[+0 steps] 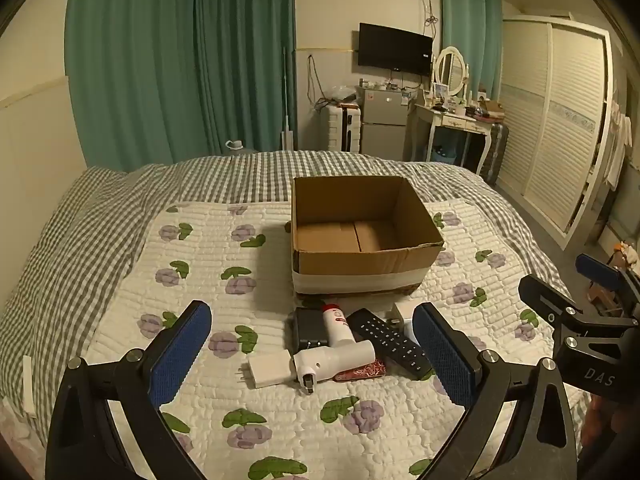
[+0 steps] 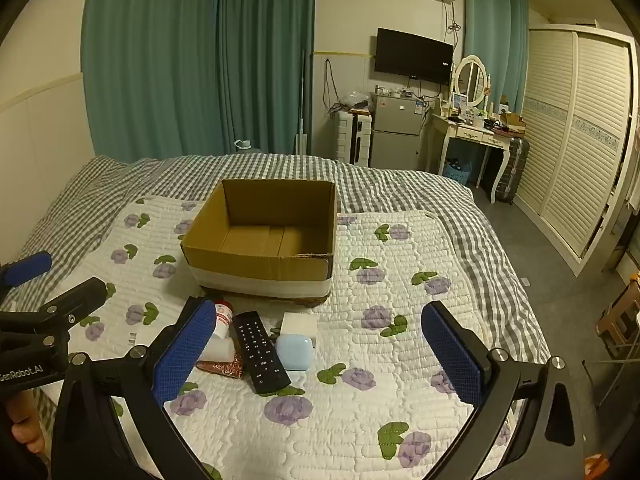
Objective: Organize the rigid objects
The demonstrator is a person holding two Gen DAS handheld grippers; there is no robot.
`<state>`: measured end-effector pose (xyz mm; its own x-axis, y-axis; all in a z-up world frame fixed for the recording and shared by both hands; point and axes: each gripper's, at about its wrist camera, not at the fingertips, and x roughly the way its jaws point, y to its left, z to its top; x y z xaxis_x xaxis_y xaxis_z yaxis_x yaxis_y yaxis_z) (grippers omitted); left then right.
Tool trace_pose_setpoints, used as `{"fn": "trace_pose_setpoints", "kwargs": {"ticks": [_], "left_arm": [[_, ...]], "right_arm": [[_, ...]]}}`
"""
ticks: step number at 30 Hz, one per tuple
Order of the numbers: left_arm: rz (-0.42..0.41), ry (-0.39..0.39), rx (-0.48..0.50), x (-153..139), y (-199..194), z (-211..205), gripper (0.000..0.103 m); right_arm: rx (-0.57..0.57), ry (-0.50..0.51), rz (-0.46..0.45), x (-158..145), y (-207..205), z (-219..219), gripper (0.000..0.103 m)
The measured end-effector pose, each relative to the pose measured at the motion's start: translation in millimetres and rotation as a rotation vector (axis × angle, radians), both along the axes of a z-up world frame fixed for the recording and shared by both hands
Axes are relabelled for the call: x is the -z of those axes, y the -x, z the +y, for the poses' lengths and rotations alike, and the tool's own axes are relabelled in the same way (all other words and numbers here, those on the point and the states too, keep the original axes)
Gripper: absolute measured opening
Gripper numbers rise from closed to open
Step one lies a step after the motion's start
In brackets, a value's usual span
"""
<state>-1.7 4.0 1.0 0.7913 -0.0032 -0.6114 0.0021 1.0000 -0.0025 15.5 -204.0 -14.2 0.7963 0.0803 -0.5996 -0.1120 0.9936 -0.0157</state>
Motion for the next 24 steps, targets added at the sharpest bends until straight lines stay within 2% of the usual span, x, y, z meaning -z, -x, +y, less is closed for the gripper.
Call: {"fn": "trace_pose_setpoints", "kwargs": {"ticks": [24], "left_arm": [[0.008,-0.018,-0.007,2.7,-1.9,-1.6,0.103]], "right_arm": [[-0.002,0.002,-0.001,1.0,3.3,2.7,0.103]]}}
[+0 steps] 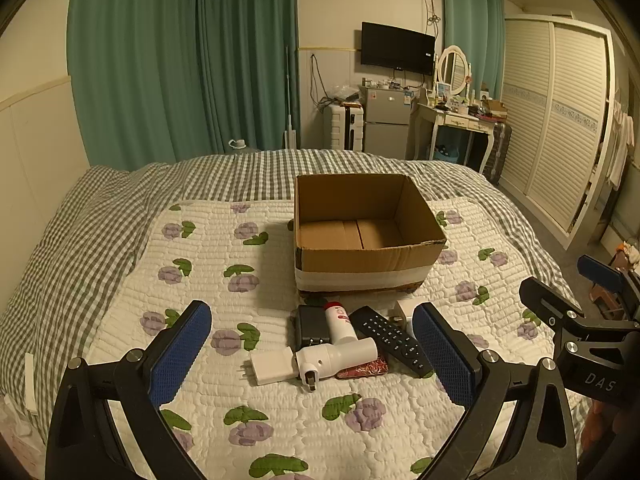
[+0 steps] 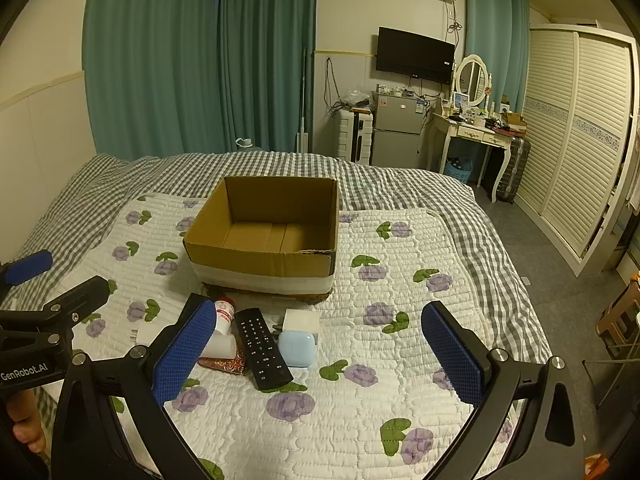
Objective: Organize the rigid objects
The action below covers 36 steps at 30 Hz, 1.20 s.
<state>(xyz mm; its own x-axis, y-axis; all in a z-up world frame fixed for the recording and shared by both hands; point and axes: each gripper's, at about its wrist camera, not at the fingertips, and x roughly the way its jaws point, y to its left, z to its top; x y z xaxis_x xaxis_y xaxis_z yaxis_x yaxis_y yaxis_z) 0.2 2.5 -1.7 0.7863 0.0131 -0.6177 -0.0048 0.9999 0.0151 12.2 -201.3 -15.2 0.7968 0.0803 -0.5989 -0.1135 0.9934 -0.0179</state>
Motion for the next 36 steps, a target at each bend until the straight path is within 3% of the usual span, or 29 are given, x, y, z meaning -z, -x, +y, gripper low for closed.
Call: {"fn": "trace_pose_setpoints", "kwargs": {"ticks": [36], "left_arm": [[0.002,-0.001,0.0,-0.1,-0.3,-0.6,0.103]], "right_arm": [[0.0,-0.001,0.005,1.3,1.1,2.4,0.103]]}}
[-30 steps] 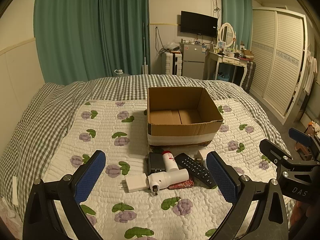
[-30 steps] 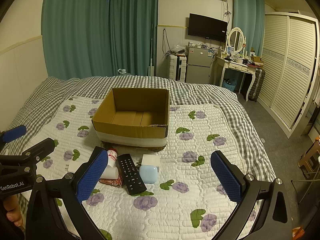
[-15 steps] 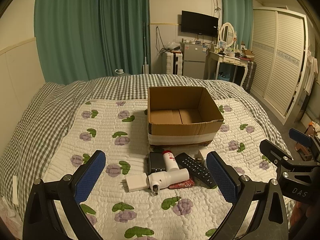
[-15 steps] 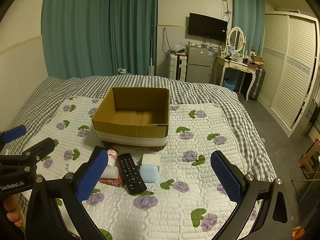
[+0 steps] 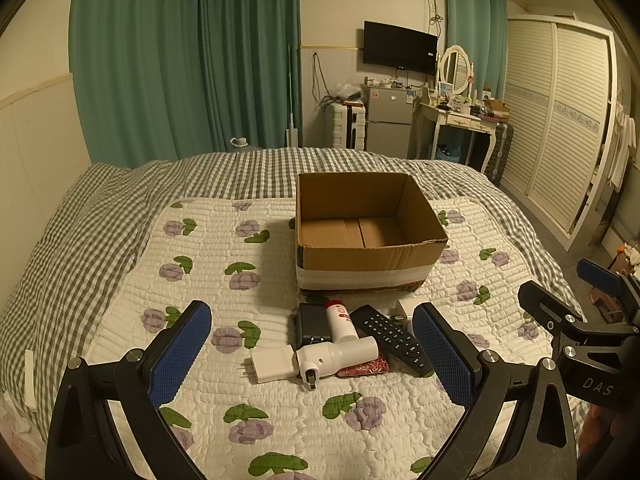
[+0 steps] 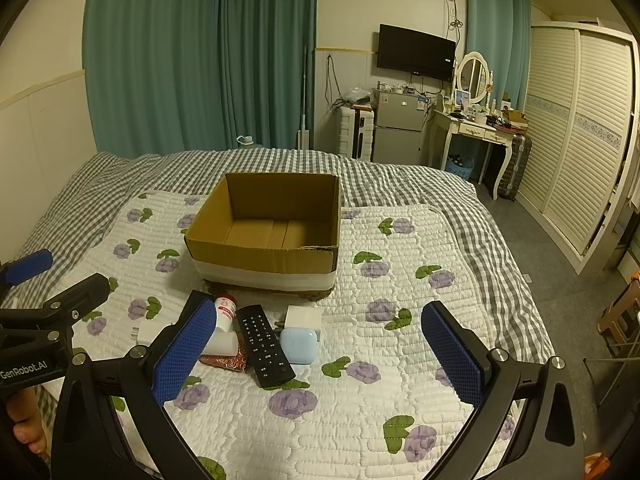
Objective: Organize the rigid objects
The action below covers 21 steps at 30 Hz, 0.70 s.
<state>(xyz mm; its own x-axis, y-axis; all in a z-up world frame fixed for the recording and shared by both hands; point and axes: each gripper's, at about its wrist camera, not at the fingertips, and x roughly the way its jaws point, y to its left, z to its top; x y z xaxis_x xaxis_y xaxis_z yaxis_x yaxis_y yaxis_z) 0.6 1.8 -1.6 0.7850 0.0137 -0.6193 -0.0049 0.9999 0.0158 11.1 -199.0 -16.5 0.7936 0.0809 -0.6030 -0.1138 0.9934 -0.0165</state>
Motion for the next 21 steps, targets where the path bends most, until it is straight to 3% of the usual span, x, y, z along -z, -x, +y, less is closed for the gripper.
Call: {"fn": "trace_pose_setpoints", "kwargs": {"ticks": [21], "left_arm": [[-0.012,0.002,0.007,5.9,0.4,6.2,0.103]], "right_arm": [[-0.023,0.005,0.008,2.7,-3.3,6.2,0.103]]}}
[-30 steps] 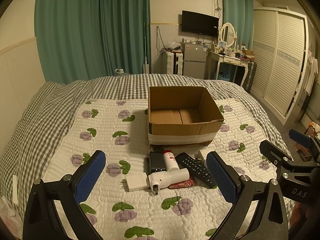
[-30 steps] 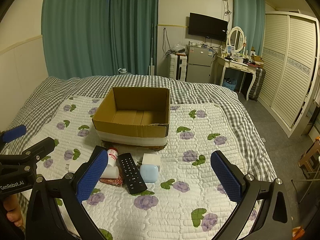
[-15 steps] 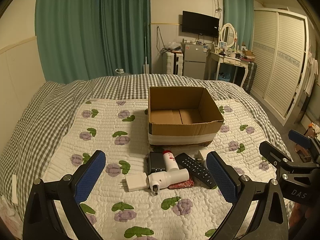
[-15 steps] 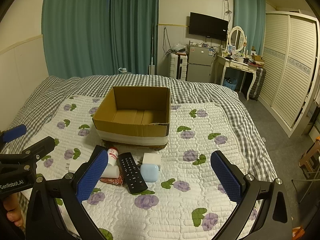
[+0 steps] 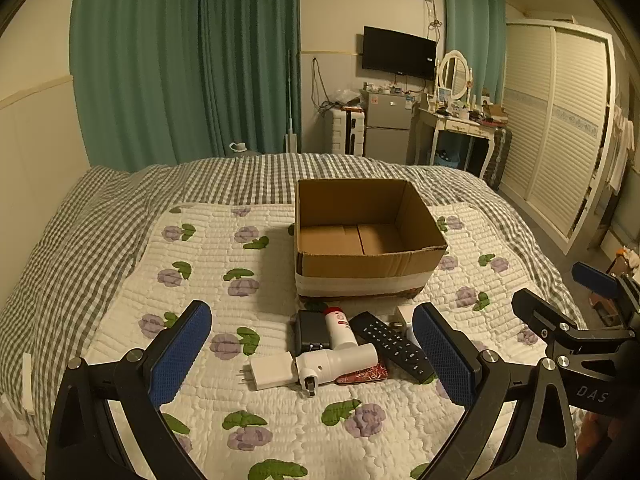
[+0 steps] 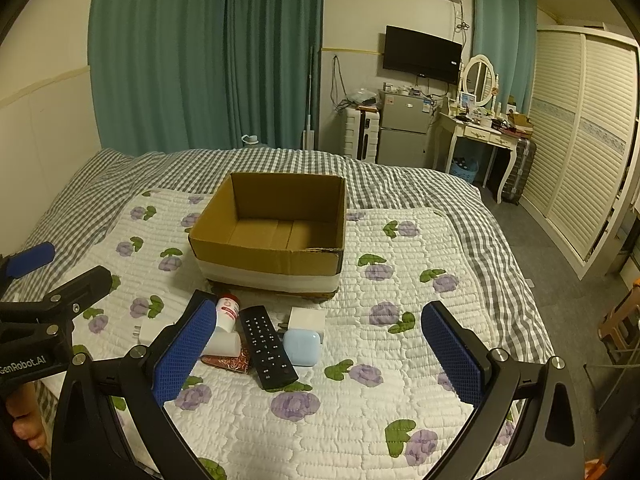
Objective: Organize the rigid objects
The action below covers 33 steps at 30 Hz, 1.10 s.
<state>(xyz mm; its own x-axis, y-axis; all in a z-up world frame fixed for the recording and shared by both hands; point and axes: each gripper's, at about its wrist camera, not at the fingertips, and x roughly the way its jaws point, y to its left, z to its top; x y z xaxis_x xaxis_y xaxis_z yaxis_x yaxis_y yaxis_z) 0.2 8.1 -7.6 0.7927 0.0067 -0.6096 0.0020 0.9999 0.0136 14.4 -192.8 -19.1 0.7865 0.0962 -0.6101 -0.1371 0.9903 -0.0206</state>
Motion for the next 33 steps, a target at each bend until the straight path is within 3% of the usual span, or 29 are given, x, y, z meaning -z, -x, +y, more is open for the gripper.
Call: {"fn": "trace_pose_setpoints", "kwargs": {"ticks": [11,19,25,33], "left_arm": [[0.082,-0.01,-0.027,36.0,-21.5,9.7,0.103],[0.178,-0.029,-0.036,73.6,-40.1,15.1,0.1],[0.289,-0.063,0.003,114.8,-56.3,5.6,0.1],[0.379,-0.145,0.165,148.1,-82.9,-17.6,0.1]], "right_arm": [[0.005,0.004,0.059,23.0,-17.8,-5.4,0.103],[0.036,0.007,0.142,61.7,-39.0,-22.4,0.103],[-0.027,-0.007,0.232,98.9,-53.5,-16.8,0.102],[-0.121,-0.041,0.367,140.2,-68.9,0.6,0.088]]}}
